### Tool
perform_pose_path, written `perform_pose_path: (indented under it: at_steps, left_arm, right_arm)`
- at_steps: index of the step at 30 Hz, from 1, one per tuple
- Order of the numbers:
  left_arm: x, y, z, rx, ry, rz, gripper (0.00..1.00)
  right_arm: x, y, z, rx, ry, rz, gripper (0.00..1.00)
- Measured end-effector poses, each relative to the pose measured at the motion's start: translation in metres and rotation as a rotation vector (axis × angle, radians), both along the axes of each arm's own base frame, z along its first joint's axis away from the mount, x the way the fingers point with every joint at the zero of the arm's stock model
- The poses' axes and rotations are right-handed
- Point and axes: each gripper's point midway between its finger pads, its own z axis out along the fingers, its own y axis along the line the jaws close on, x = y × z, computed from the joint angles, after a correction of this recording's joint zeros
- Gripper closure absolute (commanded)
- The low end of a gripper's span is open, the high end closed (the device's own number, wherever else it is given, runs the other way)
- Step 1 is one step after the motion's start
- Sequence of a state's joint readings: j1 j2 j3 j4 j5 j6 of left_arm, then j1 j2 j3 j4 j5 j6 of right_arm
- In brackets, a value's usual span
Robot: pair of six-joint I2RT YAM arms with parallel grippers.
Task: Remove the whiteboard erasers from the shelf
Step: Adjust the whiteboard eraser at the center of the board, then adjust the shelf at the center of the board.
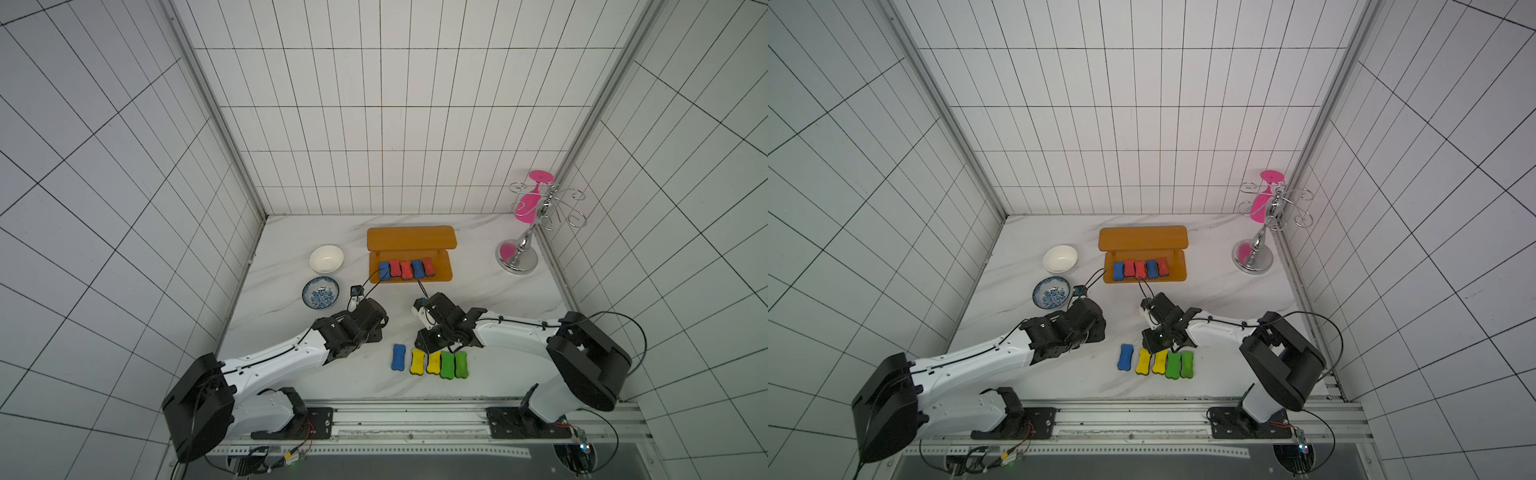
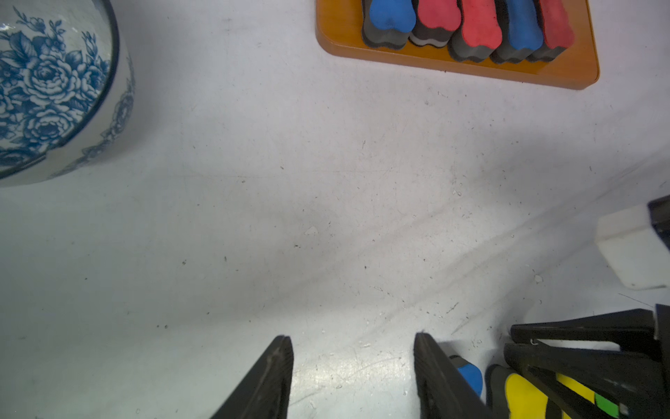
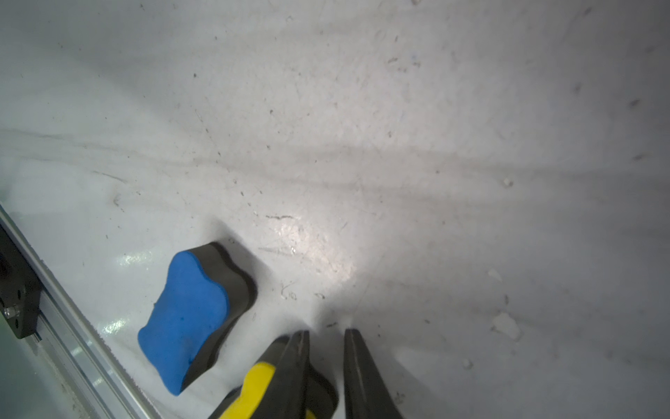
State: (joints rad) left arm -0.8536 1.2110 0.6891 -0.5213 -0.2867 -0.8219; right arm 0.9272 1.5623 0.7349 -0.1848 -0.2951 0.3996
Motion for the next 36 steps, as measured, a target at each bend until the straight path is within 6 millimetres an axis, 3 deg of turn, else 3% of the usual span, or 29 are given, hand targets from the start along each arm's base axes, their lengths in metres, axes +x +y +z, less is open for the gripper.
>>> perform_pose_path:
  at_steps: [10,13,16,19,23,27,30,36]
  left_arm:
    - [0.000,0.005,0.003,-0.009,0.000,0.008,0.43]
    - [0.006,0.010,0.009,-0.027,0.001,0.029,0.42]
    - [0.027,0.016,0.029,-0.076,-0.019,0.067,0.41]
    - [0.066,0.030,0.067,-0.170,-0.064,0.139,0.37]
    - [0.140,0.043,0.126,-0.281,-0.154,0.201,0.31]
    - [0.201,0.044,0.146,-0.365,-0.167,0.184,0.29]
    - [0.233,0.043,0.136,-0.409,-0.124,0.165,0.27]
    - [0.263,0.028,0.107,-0.471,-0.032,0.111,0.25]
  right_arm:
    - [-0.001,-0.006,0.009,-0.015,-0.017,-0.008,0.73]
    - [0.005,-0.005,0.034,0.006,-0.063,-0.018,0.69]
    - [0.020,0.002,0.075,0.059,-0.140,-0.040,0.68]
    - [0.048,0.004,0.125,0.134,-0.239,-0.100,0.65]
    - [0.113,-0.017,0.187,0.195,-0.384,-0.277,0.62]
    - [0.177,-0.050,0.225,0.218,-0.475,-0.443,0.56]
    - [0.213,-0.077,0.226,0.220,-0.489,-0.540,0.50]
    - [0.255,-0.115,0.190,0.222,-0.405,-0.639,0.38]
